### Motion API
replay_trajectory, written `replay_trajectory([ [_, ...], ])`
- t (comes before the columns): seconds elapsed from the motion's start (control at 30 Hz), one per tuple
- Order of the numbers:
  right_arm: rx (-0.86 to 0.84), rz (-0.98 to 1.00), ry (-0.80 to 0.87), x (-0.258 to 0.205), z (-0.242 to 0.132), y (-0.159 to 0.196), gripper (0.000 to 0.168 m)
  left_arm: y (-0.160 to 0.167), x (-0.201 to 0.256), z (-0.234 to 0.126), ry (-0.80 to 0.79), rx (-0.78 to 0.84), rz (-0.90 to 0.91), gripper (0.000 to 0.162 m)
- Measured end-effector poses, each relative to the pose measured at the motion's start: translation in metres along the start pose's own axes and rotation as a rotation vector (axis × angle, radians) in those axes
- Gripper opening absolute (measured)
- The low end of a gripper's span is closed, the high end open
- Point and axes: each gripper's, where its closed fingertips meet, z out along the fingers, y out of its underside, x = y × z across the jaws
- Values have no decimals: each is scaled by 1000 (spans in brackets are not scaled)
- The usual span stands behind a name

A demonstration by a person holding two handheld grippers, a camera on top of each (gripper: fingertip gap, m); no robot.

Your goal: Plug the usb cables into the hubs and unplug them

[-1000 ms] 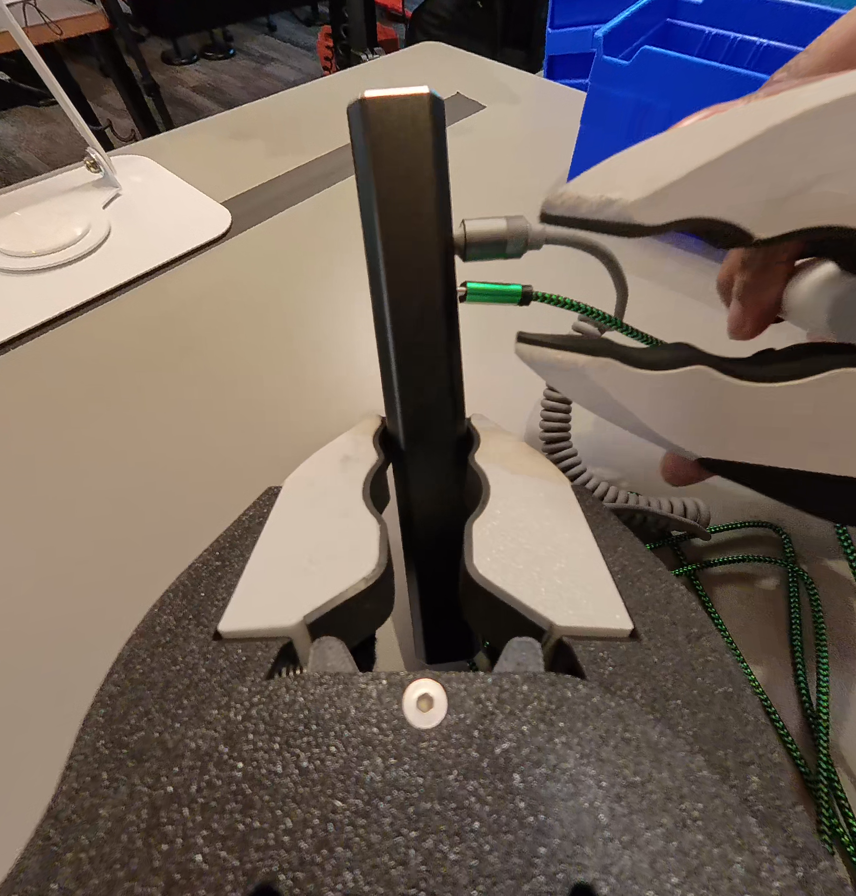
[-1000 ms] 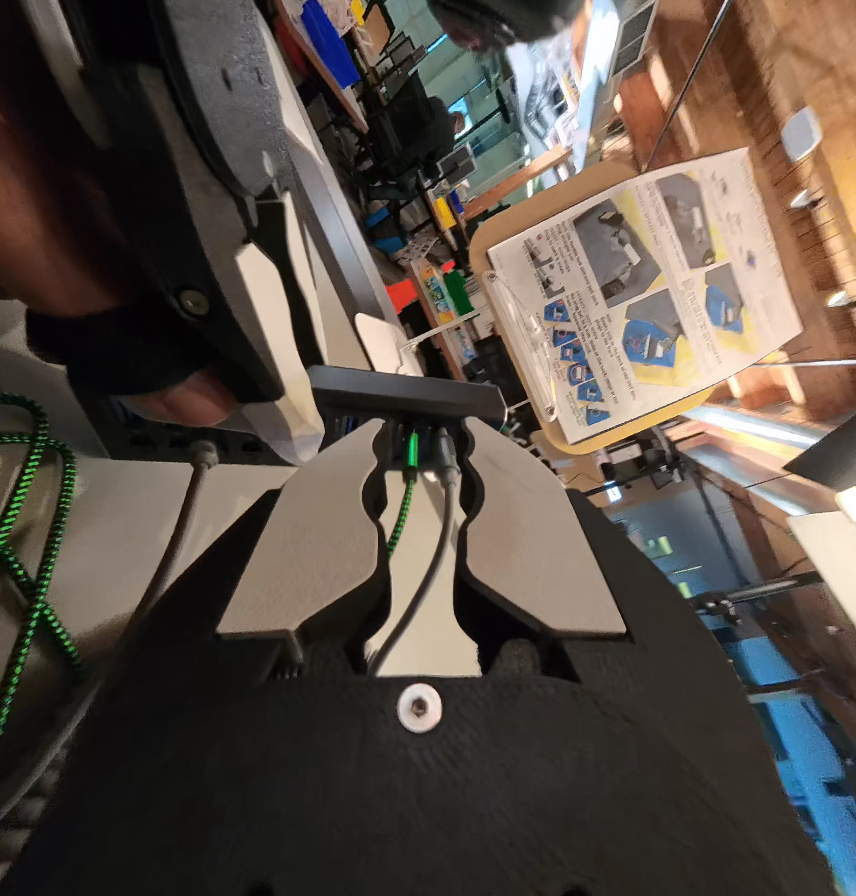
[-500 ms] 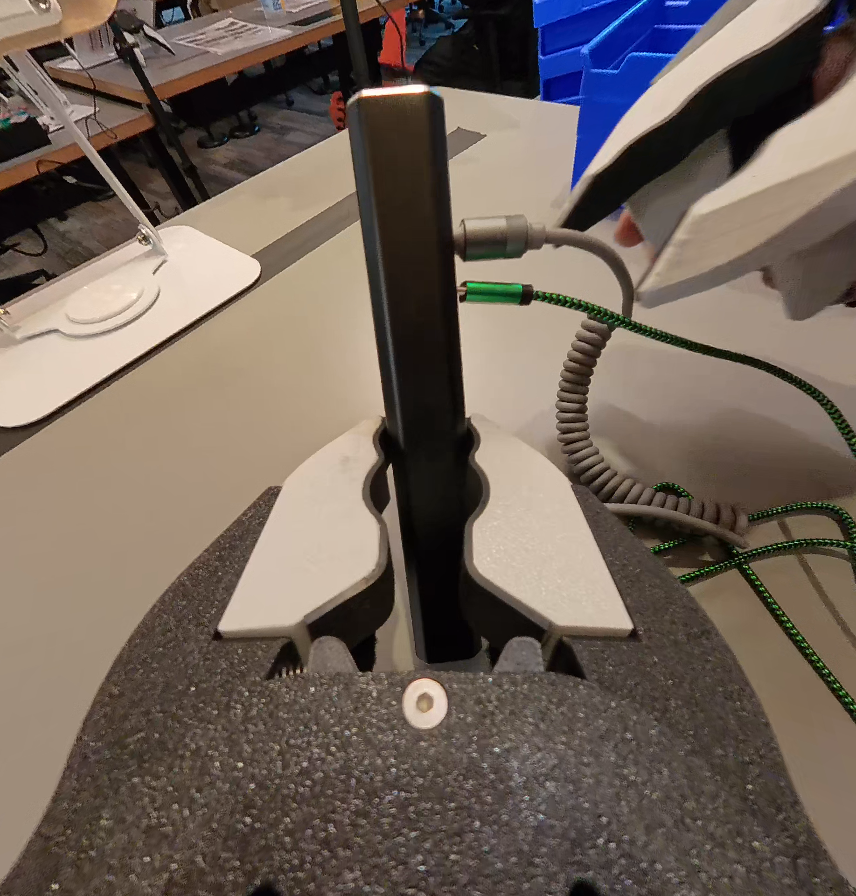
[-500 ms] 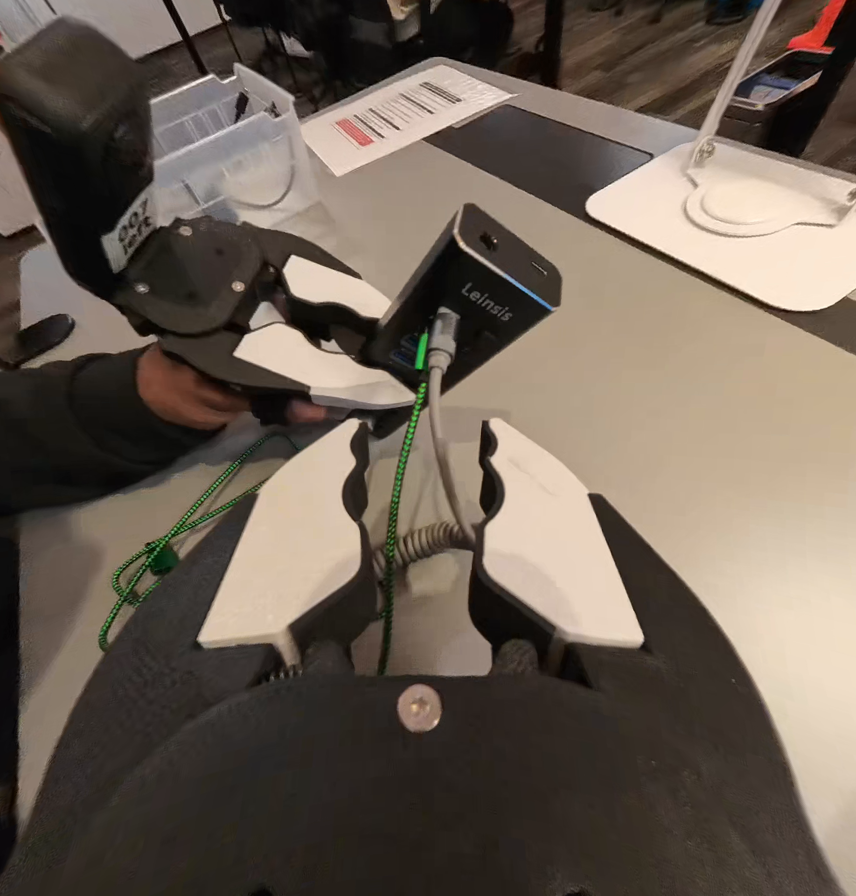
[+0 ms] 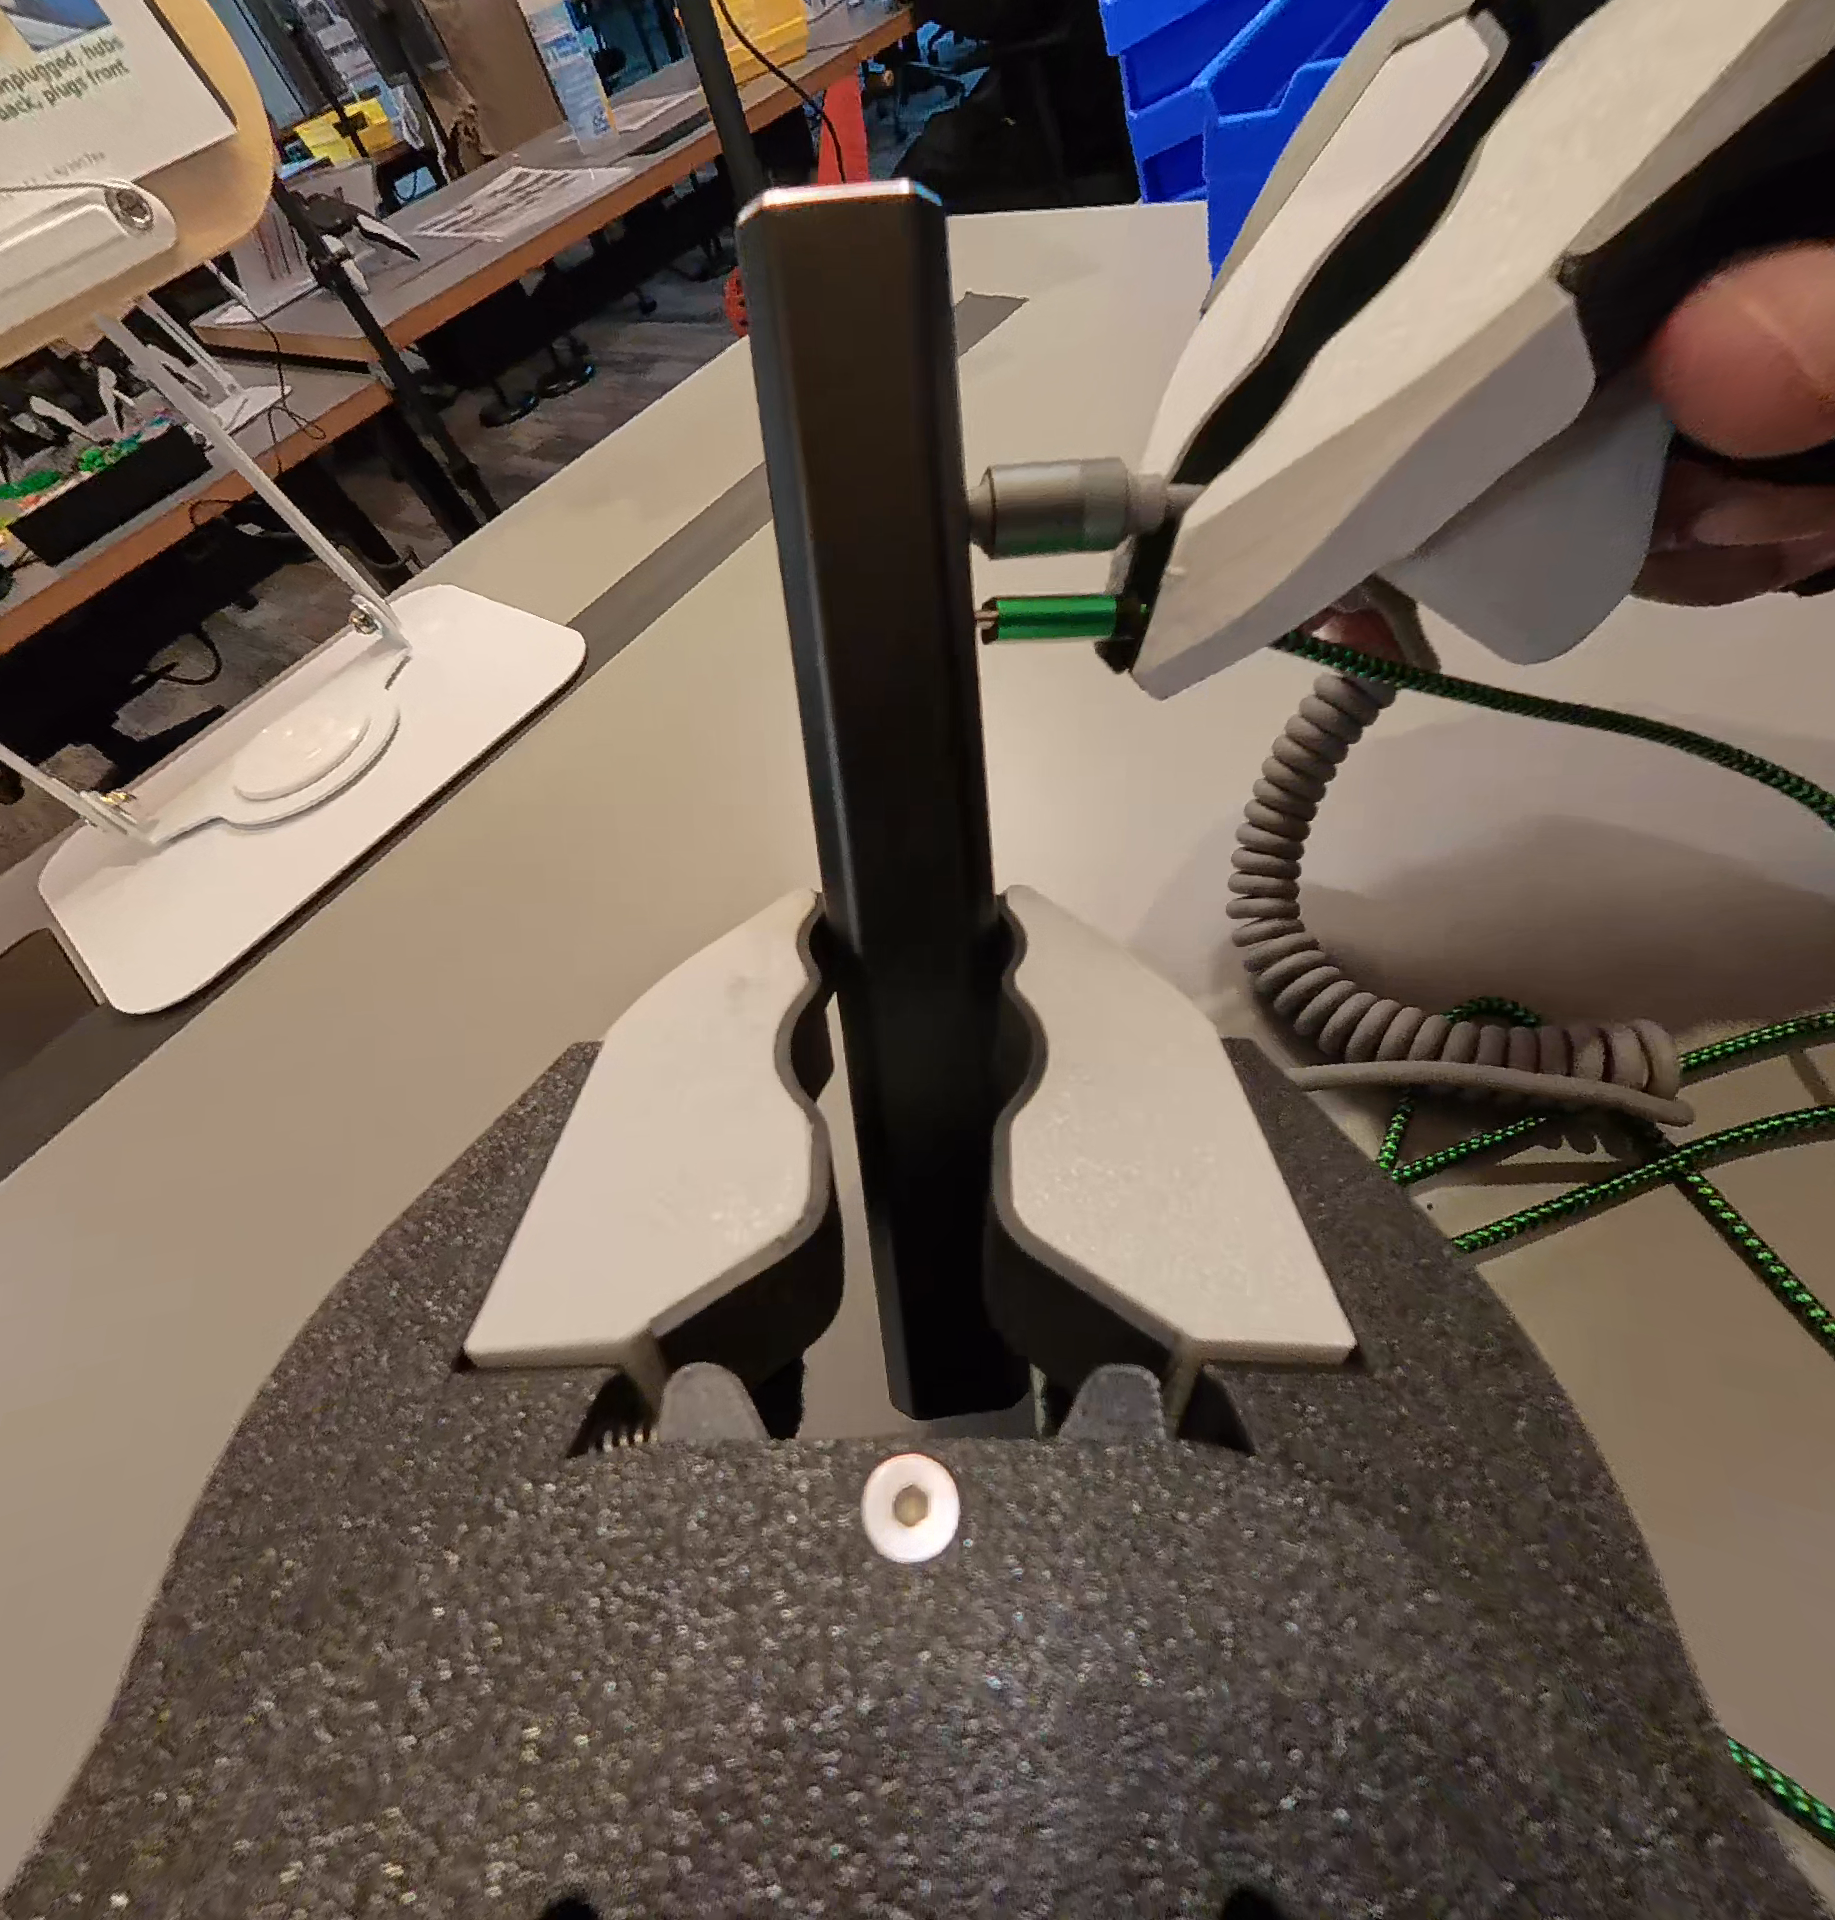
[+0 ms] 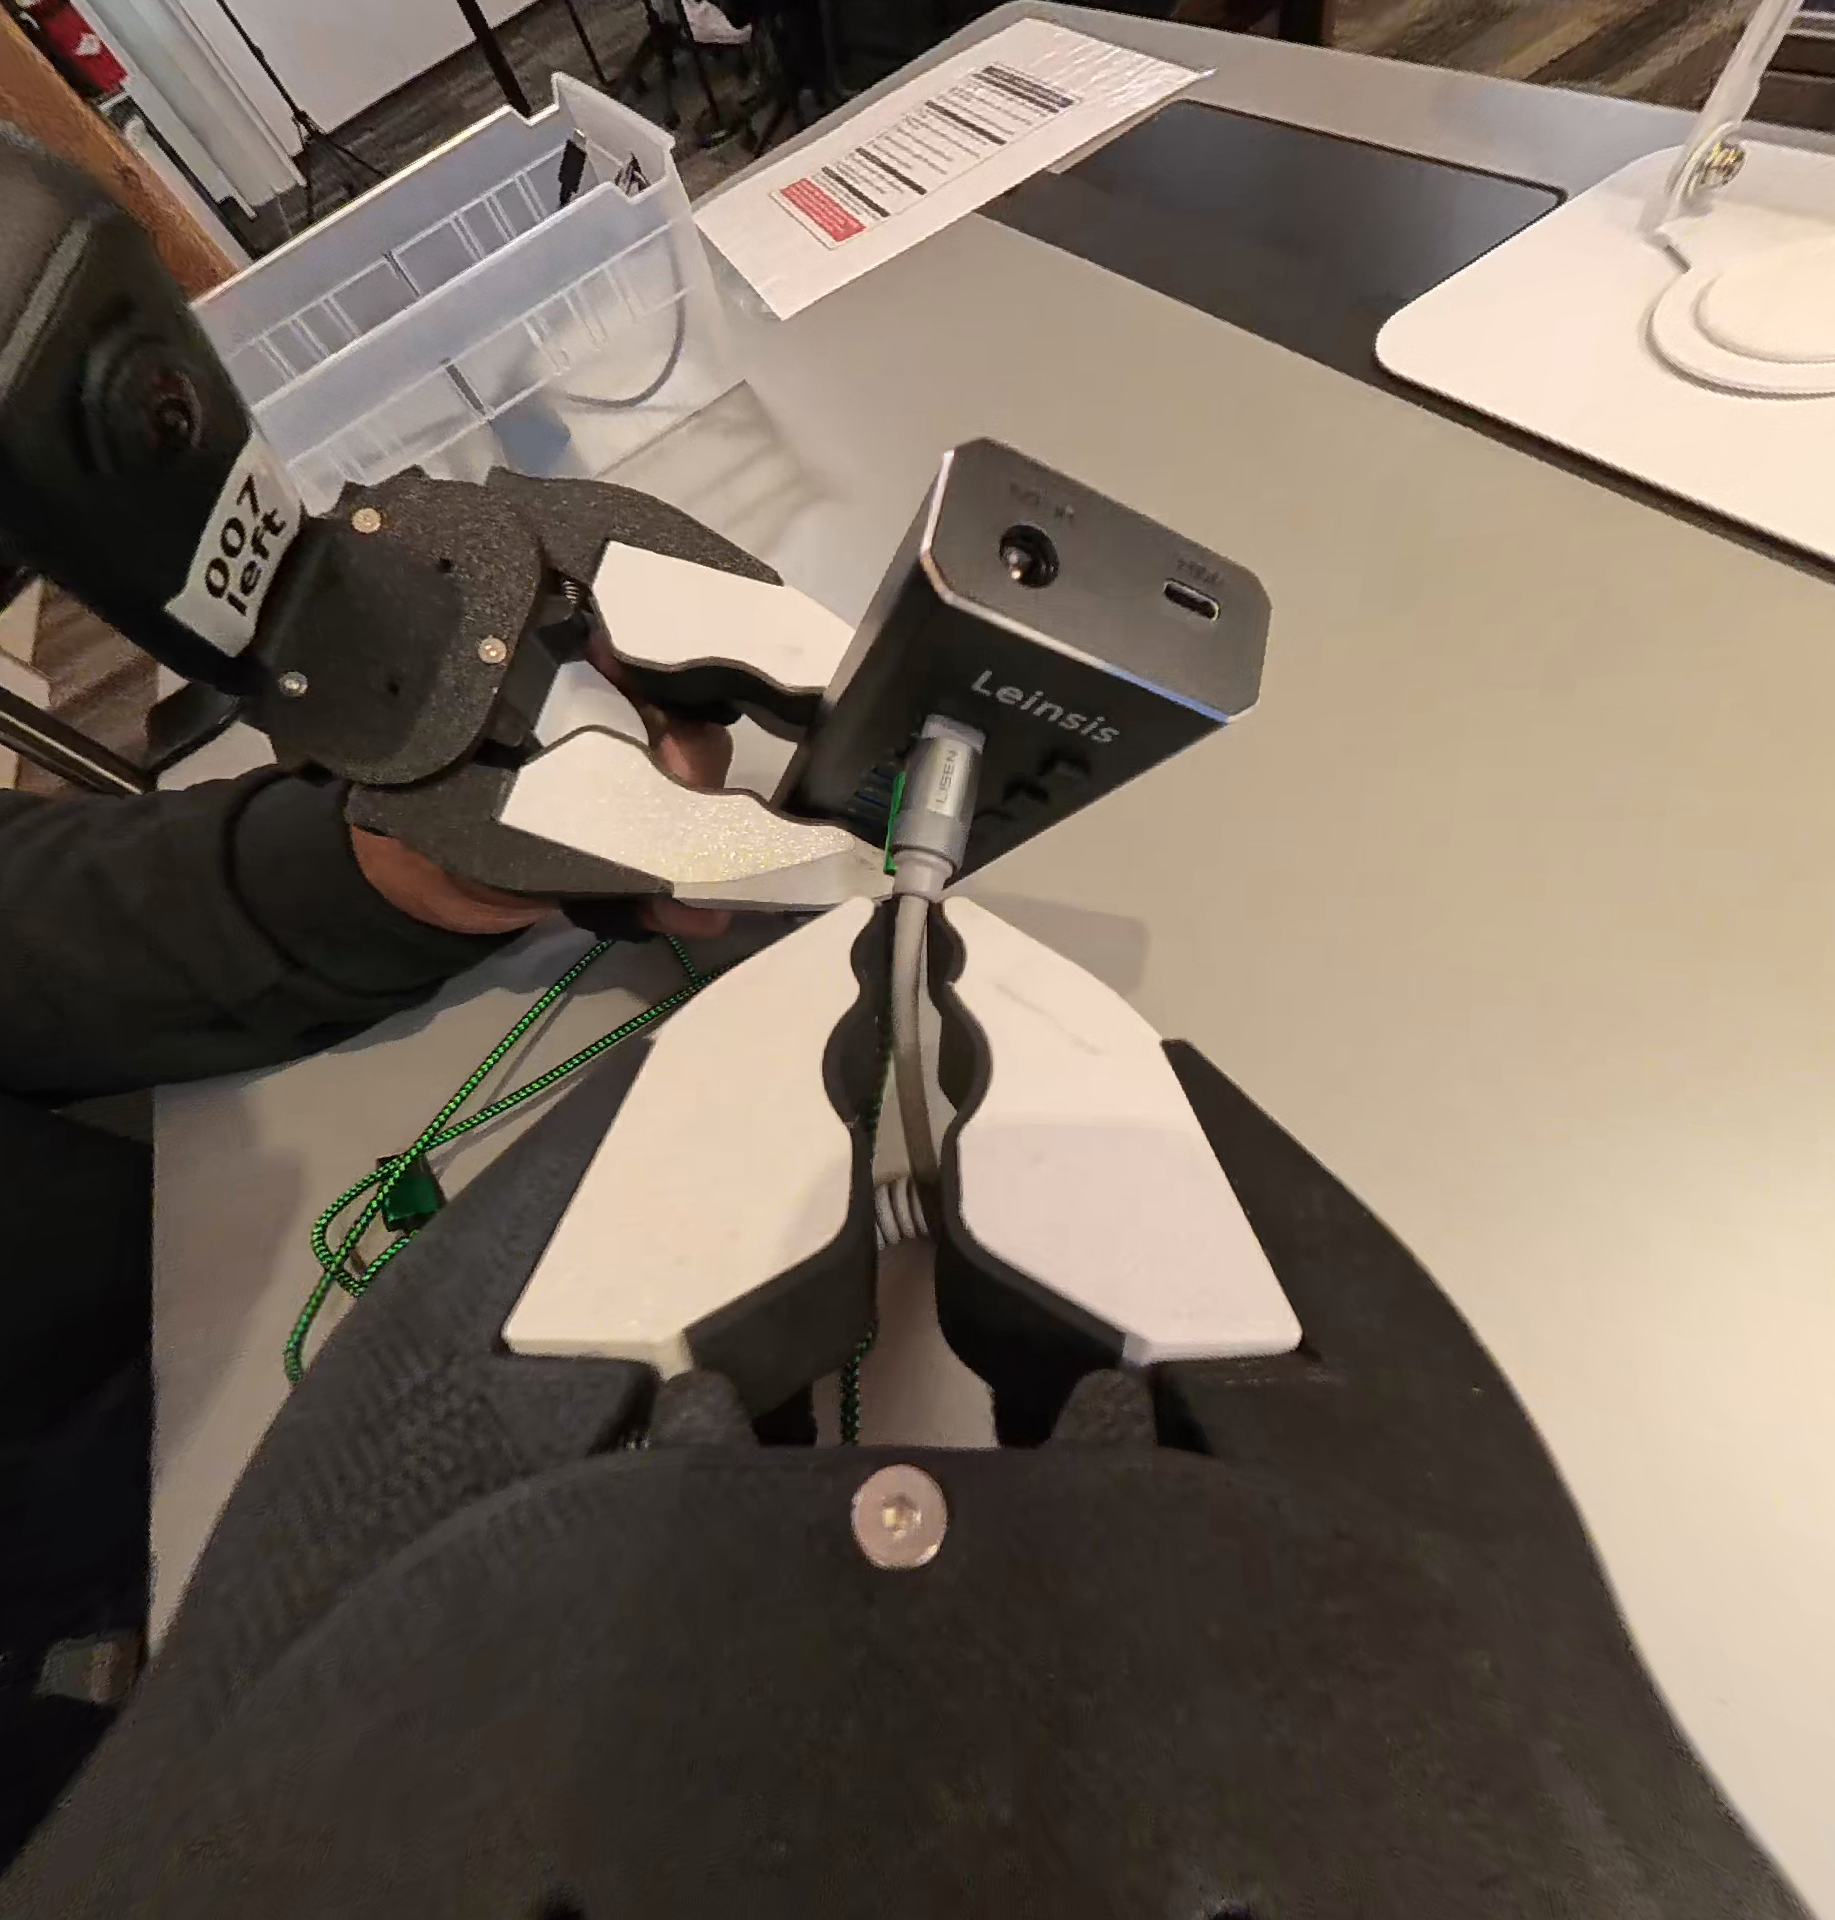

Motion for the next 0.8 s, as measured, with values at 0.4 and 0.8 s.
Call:
replay_trajectory([
  [0.4,48,43,57,3,5,-3,3,0,-14,-1,-180,-54,267,28],
  [0.8,132,118,70,1,8,-9,3,1,-17,-2,-267,-102,318,30],
])
